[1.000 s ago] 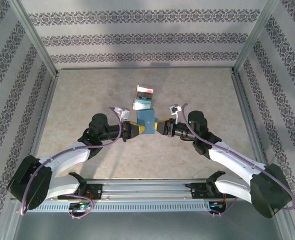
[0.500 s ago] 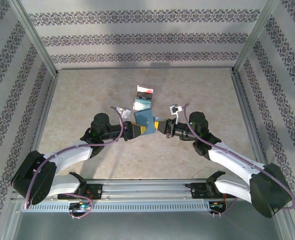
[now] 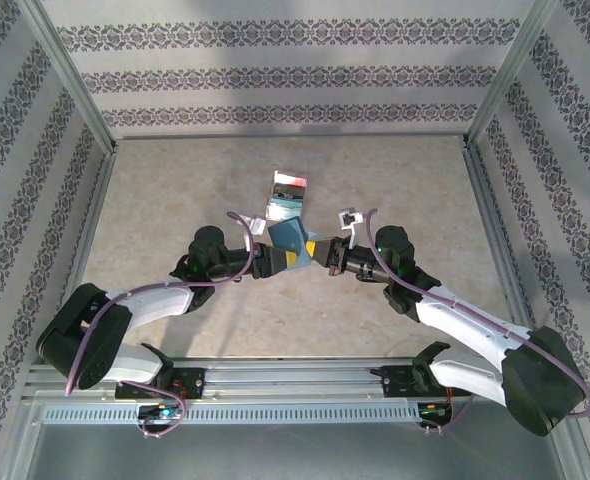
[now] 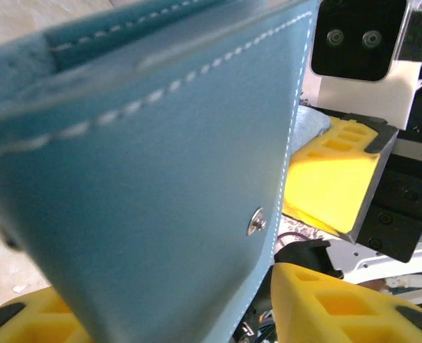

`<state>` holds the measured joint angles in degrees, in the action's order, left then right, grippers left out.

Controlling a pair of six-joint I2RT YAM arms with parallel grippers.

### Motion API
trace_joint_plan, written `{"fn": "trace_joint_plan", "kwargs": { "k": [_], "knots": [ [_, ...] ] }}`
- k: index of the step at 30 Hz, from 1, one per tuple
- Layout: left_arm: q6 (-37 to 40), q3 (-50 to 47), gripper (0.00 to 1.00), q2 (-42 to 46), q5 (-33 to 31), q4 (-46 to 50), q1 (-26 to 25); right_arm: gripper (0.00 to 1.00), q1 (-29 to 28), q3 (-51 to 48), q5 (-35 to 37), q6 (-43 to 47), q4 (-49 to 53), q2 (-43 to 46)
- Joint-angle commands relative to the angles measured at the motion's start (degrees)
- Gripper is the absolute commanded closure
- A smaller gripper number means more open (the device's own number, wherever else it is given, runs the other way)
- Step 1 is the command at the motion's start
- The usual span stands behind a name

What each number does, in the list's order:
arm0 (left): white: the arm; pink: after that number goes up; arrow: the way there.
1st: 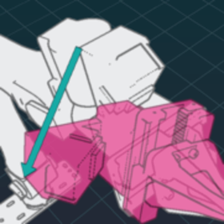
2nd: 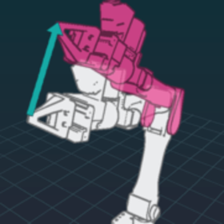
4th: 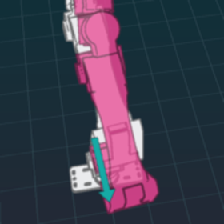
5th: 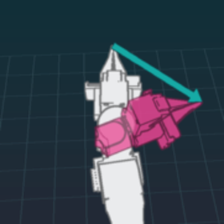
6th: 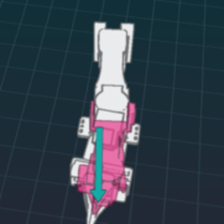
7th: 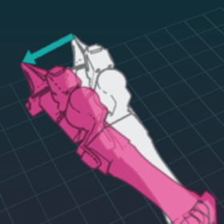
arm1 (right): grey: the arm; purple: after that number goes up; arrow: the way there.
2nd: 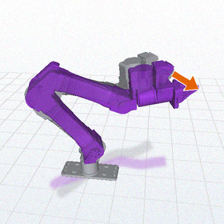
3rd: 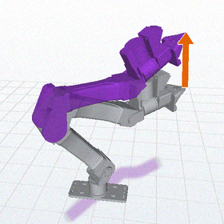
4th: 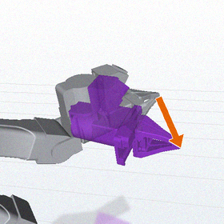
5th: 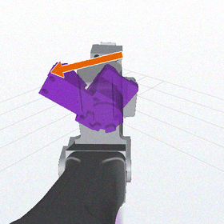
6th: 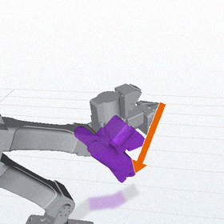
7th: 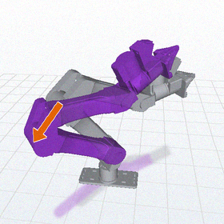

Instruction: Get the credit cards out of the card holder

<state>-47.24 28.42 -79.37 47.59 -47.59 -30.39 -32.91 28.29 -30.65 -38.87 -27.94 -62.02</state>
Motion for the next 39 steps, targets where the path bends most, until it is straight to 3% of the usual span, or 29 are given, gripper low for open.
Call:
{"fn": "trace_joint_plan", "kwargs": {
  "k": [1, 3, 7, 9, 15, 20, 25, 35, 39],
  "knots": [
    [-2.8, 0.8, 0.67, -0.8, 2.2, -9.5, -0.6, 1.00, -0.9, 0.6, 1.0, 0.5, -0.7, 0.2],
    [-3.0, 0.8, 0.77, -1.0, 2.4, -10.2, -0.5, 1.00, -0.8, 0.6, 1.2, 0.6, -0.6, 0.7],
    [-2.9, 0.8, 0.87, -0.7, 2.2, -10.4, -0.6, 1.00, -0.8, 0.6, 1.8, 1.0, 0.2, 1.5],
    [-2.1, 0.6, 1.00, 0.6, 3.4, -10.8, -0.5, 1.00, 0.6, 0.0, 2.4, 2.0, 2.4, 4.2],
    [0.3, -0.2, 1.00, 5.2, 6.2, -9.0, 1.0, 0.62, 2.8, -2.4, -1.5, 1.8, 1.2, 8.3],
    [1.8, 0.1, 1.00, 7.4, 8.1, -7.3, 1.0, 0.45, 2.8, -1.8, -6.8, 2.0, -0.2, 8.8],
    [2.5, 0.2, 1.00, 8.8, 9.2, -5.8, 1.0, 0.46, 2.8, -0.7, -10.4, 1.6, -2.6, 8.0],
    [3.2, 0.3, 1.00, 9.6, 12.0, -5.2, 1.0, 0.68, 2.7, 1.0, -12.9, 1.1, -4.7, 5.1],
    [3.5, 0.3, 1.00, 9.7, 12.4, -4.7, 1.0, 0.70, 2.7, 1.1, -12.6, 0.9, -5.2, 5.3]
  ]
}}
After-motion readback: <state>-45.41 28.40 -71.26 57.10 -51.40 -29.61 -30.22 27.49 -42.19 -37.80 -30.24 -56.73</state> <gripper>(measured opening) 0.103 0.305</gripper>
